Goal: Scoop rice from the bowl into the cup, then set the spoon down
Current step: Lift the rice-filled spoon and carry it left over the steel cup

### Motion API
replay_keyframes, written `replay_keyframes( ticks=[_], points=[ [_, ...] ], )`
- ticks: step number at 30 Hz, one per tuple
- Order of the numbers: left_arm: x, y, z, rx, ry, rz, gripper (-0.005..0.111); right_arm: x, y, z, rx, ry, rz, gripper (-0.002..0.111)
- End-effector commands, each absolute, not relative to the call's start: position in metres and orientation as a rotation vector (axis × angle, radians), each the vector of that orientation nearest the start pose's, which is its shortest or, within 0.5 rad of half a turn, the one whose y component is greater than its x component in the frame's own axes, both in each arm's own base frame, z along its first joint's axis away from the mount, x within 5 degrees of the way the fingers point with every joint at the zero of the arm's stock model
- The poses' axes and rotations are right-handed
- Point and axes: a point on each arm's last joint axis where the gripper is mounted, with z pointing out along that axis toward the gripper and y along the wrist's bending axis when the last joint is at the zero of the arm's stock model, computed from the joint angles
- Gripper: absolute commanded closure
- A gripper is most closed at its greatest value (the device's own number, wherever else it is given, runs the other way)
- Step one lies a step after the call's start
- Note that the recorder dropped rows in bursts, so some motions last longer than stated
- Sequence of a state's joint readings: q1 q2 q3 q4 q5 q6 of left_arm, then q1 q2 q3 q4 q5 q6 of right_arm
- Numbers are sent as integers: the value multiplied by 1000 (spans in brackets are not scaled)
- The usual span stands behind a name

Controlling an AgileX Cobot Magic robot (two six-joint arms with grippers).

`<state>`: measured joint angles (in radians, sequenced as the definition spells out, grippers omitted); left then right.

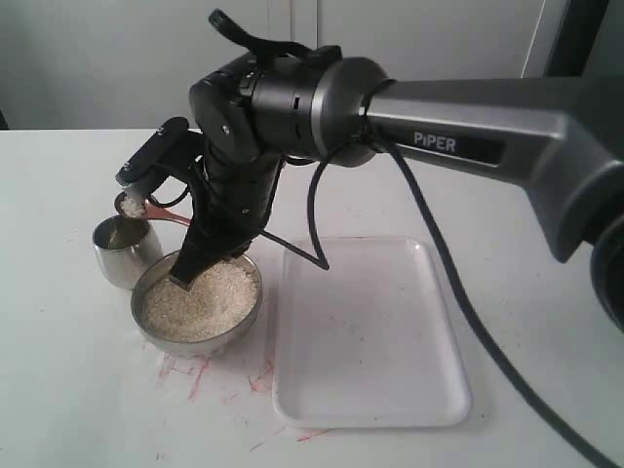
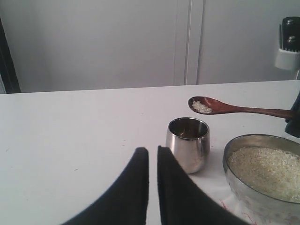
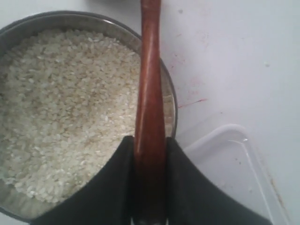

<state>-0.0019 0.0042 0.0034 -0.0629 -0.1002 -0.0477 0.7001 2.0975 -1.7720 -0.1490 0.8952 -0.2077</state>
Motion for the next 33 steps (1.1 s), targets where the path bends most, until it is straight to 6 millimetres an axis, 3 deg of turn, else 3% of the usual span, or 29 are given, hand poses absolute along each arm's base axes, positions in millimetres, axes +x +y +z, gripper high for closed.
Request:
replay_keyframes(
  ticks=[1, 13, 33],
  points=[
    [55, 0, 223, -83, 1377, -94, 92, 362, 298, 231, -1292, 2311, -160, 108],
    [55, 0, 223, -83, 1377, -94, 92, 366, 304, 217, -1321, 2308, -186, 108],
    [55, 0, 223, -83, 1377, -94, 92, 372, 308, 220, -1366, 2161, -323, 108]
  ],
)
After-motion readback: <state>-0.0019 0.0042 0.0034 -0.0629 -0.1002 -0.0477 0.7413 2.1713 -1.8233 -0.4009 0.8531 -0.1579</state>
